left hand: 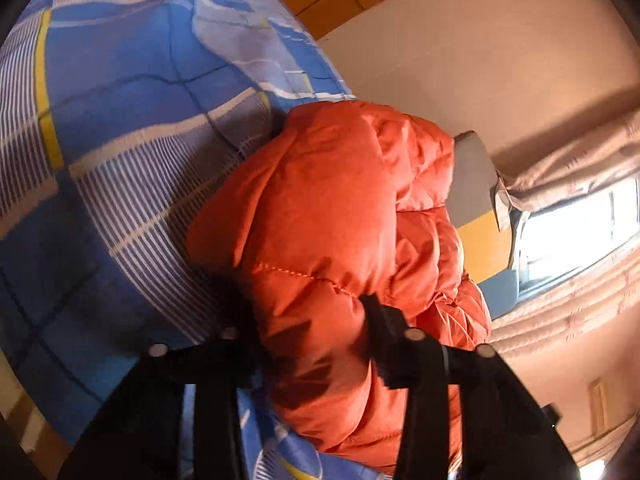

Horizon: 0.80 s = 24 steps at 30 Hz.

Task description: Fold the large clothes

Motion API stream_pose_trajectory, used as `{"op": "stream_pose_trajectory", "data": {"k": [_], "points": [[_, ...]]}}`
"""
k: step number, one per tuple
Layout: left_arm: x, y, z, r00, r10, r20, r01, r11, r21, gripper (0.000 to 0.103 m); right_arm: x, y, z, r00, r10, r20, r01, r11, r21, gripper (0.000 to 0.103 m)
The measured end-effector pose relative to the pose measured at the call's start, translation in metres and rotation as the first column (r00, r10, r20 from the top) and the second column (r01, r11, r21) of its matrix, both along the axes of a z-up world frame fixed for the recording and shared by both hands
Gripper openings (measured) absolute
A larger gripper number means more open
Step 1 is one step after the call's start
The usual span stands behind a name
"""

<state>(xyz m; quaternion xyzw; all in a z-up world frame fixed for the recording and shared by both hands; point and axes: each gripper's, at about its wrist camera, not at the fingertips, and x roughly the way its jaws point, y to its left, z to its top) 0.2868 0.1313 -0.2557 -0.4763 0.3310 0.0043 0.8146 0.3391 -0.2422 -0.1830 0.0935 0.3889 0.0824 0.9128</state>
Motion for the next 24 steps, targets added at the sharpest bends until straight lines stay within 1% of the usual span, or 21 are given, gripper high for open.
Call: {"op": "stream_pose_trajectory", "data": {"k": [2,4,5,7,9,11,14,15,16,17,19,20,22,24], "points": [[0.0,-0.001,-0.001,1.0,0.004,0.007,-0.004,1.0,-0.002,0.032,0.01,-0.003,0.011,0.999,-0.02,0.037,0.019,1.0,0.011,0.001],[0.002,-0.001,-0.001,1.0,0.003,0.004,-0.003,1.0,-0.003,0.032,0.031,0.002,0.012,0.999,-0.023,0.025,0.023,1.0,-0.011,0.001],[0.004,-0.001,0.001,1.0,-0.001,0.002,0.001,1.0,0.0,0.034,0.041,0.002,0.01,1.0,-0.02,0.015,0.02,1.0,-0.011,0.001],[0.004,0.002,0.002,1.0,-0.003,0.004,0.003,1.0,-0.003,0.045,0.063,0.005,-0.001,0.999,-0.029,-0.024,0.029,0.999,-0.017,0.001],[0.0,0.008,0.003,0.999,0.013,0.039,-0.011,0.999,-0.039,0.075,0.081,0.007,-0.016,0.997,-0.025,-0.077,0.023,0.999,-0.034,0.001],[0.0,0.008,0.005,0.997,0.026,0.075,-0.021,0.998,-0.06,0.076,0.088,0.007,-0.025,0.995,-0.03,-0.092,0.026,0.999,-0.043,0.001],[0.009,-0.003,0.013,0.994,-0.002,0.108,0.005,1.0,-0.021,0.078,0.086,0.001,-0.029,0.994,-0.037,-0.103,0.036,0.999,-0.007,0.001],[0.012,-0.005,0.014,0.995,-0.004,0.103,0.004,1.0,0.003,0.07,0.082,-0.003,-0.028,0.994,-0.04,-0.098,0.042,0.999,0.013,0.001],[0.014,-0.005,0.014,0.997,0.01,0.074,-0.012,1.0,0.023,0.06,0.074,-0.007,-0.025,0.995,-0.044,-0.088,0.048,0.998,0.042,0.001],[0.017,-0.003,0.011,0.999,0.025,0.043,-0.026,0.999,0.028,0.042,0.066,-0.011,-0.022,0.996,-0.051,-0.075,0.055,0.997,0.062,0.001],[0.02,0.002,0.004,0.999,0.034,0.038,-0.033,0.999,-0.021,0.036,0.044,-0.014,-0.016,0.998,-0.059,-0.037,0.062,0.995,0.083,0.001],[0.021,0.003,0.004,0.999,0.034,0.04,-0.033,0.999,-0.022,0.033,0.035,-0.013,-0.012,0.998,-0.057,-0.025,0.058,0.995,0.078,0.001],[0.02,0.002,0.008,0.998,0.025,0.051,-0.025,1.0,0.008,0.027,0.011,-0.007,-0.005,0.999,-0.054,0.0,0.054,0.998,0.025,0.001],[0.017,-0.003,0.017,0.998,0.023,0.064,-0.026,0.998,0.054,0.02,-0.007,-0.003,-0.001,0.999,-0.046,0.014,0.046,0.999,0.025,0.001]]}}
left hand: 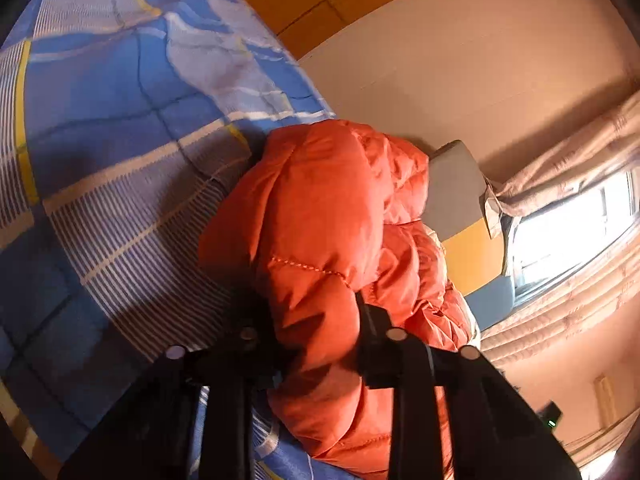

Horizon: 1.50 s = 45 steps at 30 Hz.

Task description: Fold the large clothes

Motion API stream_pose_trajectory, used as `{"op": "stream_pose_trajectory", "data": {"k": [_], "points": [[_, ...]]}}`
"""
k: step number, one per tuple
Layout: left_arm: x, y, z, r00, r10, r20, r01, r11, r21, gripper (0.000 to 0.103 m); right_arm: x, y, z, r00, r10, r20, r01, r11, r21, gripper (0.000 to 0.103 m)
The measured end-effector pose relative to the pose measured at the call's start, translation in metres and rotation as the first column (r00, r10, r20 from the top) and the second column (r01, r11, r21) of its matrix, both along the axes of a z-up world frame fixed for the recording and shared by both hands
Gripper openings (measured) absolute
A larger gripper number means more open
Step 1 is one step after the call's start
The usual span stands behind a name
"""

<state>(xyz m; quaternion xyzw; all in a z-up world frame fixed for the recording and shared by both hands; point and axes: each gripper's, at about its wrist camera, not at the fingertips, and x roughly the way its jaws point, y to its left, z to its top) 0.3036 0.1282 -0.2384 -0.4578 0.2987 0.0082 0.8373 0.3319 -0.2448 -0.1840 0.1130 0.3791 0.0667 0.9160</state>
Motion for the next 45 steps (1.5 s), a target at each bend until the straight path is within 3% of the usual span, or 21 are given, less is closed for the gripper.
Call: {"op": "stream_pose_trajectory", "data": {"k": [6,9,14,21,24,28,32,37,40,41,45], "points": [[-0.013,-0.011,0.034,0.998,-0.016,0.062,0.01,0.994,0.106,0.015,-0.024,0.017,-0.008,0.999,0.036,-0.015,-0.036,0.999,0.012,0.001],[-0.018,-0.017,0.052,0.994,-0.042,0.098,0.027,0.989,0.147,0.015,-0.019,0.03,-0.027,0.996,0.029,-0.09,-0.034,0.998,-0.056,0.001],[-0.02,-0.036,0.08,0.985,-0.091,0.15,0.054,0.971,0.233,0.014,-0.015,0.037,-0.041,0.994,0.025,-0.103,-0.037,0.992,-0.119,0.001],[-0.023,-0.053,0.109,0.973,-0.134,0.188,0.065,0.941,0.333,0.014,-0.039,0.01,-0.022,0.998,0.0,-0.067,0.004,0.998,0.057,0.001],[-0.025,-0.059,0.117,0.969,-0.143,0.199,0.065,0.933,0.355,0.014,-0.055,0.013,-0.016,0.998,0.02,-0.056,-0.017,0.999,0.048,0.001],[-0.029,-0.072,0.126,0.96,-0.177,0.217,0.085,0.922,0.377,0.014,-0.054,0.026,-0.037,0.992,0.039,-0.124,-0.04,0.999,-0.005,0.001],[-0.033,-0.096,0.141,0.943,-0.237,0.234,0.115,0.891,0.439,0.014,-0.054,0.032,-0.042,0.99,0.046,-0.133,-0.051,0.998,-0.039,0.001],[-0.036,-0.116,0.158,0.923,-0.286,0.258,0.126,0.858,0.499,0.014,-0.074,0.003,-0.023,0.997,0.019,-0.079,-0.008,0.99,0.138,0.001],[-0.036,-0.125,0.164,0.916,-0.308,0.258,0.134,0.839,0.528,0.014,-0.089,-0.014,-0.005,0.999,-0.041,-0.029,0.043,0.995,0.09,0.001],[-0.036,-0.127,0.165,0.914,-0.315,0.257,0.138,0.835,0.532,0.014,-0.095,-0.022,0.0,0.996,-0.085,-0.022,0.085,0.996,0.036,0.001],[-0.036,-0.134,0.171,0.907,-0.335,0.257,0.152,0.827,0.542,0.014,-0.089,-0.047,-0.003,0.984,-0.168,-0.063,0.165,0.985,-0.052,0.001]]}}
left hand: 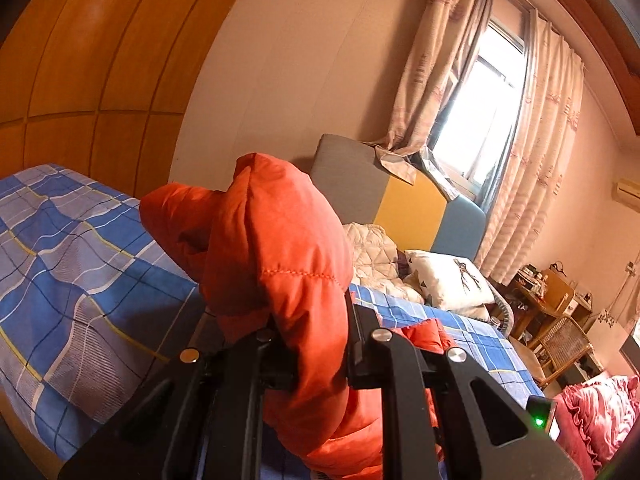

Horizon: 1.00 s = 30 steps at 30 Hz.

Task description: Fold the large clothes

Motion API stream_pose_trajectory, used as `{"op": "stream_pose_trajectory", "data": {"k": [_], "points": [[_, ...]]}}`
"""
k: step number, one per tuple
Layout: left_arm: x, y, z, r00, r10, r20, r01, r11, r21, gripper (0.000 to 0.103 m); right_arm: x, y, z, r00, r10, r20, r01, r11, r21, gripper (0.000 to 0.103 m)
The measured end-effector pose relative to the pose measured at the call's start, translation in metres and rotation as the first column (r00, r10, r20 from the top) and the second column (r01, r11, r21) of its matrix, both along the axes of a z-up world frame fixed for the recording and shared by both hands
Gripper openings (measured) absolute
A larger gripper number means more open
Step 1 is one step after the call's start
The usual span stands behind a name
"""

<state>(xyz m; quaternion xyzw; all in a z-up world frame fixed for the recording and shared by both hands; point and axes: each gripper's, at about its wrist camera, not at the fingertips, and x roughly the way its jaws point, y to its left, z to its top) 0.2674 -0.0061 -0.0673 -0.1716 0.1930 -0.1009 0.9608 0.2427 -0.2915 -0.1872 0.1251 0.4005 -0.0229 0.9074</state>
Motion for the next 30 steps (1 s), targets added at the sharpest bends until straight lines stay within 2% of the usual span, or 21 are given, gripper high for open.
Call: {"op": "stream_pose_trajectory", "data": {"k": [3,7,11,17,20,23,30], "points": [[0.0,-0.016,0.007,0.999,-0.034,0.006,0.034,0.999,0.018,0.014,0.009,-0.005,-0.02,0.997,-0.002,-0.071,0.004,1.0,0.023,0.001],[0.0,-0.042,0.014,0.996,-0.09,0.017,0.088,0.993,0.08,0.014,0.011,-0.009,-0.03,0.998,0.006,-0.069,-0.003,0.999,0.048,0.001],[-0.003,-0.071,0.019,0.988,-0.155,0.02,0.151,0.98,0.128,0.014,0.007,-0.019,-0.029,0.997,0.01,-0.074,-0.001,0.994,0.112,0.001],[-0.008,-0.106,0.015,0.973,-0.233,-0.005,0.23,0.959,0.164,0.014,0.01,-0.023,-0.021,0.997,0.0,-0.079,0.008,0.994,0.105,0.001],[-0.011,-0.118,0.01,0.965,-0.261,-0.022,0.261,0.949,0.177,0.014,0.009,-0.029,-0.011,0.997,-0.028,-0.071,0.032,0.998,0.059,0.001],[-0.013,-0.127,0.005,0.961,-0.273,-0.035,0.275,0.942,0.191,0.014,0.004,-0.031,-0.001,0.996,-0.056,-0.066,0.054,0.998,-0.033,0.001],[-0.01,-0.149,-0.001,0.956,-0.289,-0.058,0.294,0.928,0.227,0.014,-0.001,-0.039,0.003,0.993,-0.095,-0.07,0.081,0.981,-0.175,0.001]]}}
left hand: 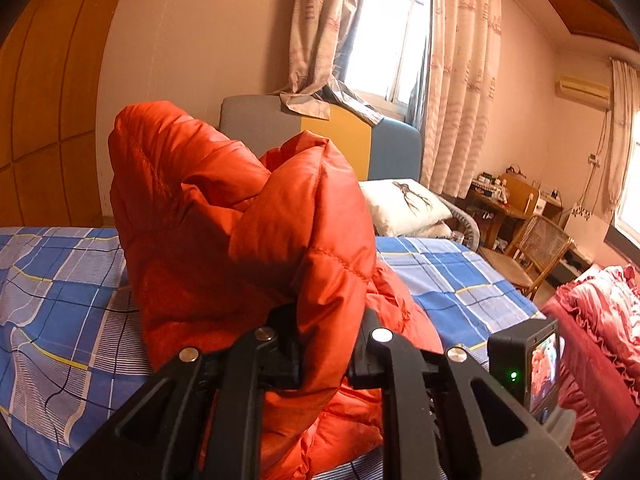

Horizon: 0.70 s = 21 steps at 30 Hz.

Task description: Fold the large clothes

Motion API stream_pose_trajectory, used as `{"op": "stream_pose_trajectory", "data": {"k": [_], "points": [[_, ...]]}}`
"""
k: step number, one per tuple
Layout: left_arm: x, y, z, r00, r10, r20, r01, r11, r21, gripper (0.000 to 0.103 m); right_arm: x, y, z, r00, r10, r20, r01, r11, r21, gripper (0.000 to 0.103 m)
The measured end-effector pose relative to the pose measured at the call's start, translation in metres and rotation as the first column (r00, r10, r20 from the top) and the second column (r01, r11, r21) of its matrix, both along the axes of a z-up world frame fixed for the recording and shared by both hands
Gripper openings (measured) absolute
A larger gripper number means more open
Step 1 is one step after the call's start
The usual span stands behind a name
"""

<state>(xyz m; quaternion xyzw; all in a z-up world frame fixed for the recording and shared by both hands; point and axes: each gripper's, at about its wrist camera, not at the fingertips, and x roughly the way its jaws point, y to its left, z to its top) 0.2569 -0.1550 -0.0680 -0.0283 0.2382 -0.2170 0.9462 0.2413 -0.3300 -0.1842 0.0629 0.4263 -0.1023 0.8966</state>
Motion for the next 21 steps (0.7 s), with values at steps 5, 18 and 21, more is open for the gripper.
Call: {"op": "stream_pose_trajectory", "data": {"k": [5,18,21], "points": [[0.0,-0.013,-0.006,1.0,-0.012,-0.002,0.012,0.999,0.035,0.014,0.0,-0.012,-0.001,0.999,-0.048,-0.019,0.046,0.995,-0.085,0.001],[-0.001,-0.054,-0.039,0.995,-0.09,-0.032,0.094,0.987,0.13,0.014,-0.005,-0.029,-0.009,0.997,-0.068,-0.031,0.066,0.995,-0.07,0.001],[-0.004,-0.065,-0.049,0.993,-0.108,-0.039,0.113,0.982,0.152,0.014,-0.007,-0.037,-0.009,0.995,-0.089,-0.037,0.086,0.993,-0.079,0.001]]}}
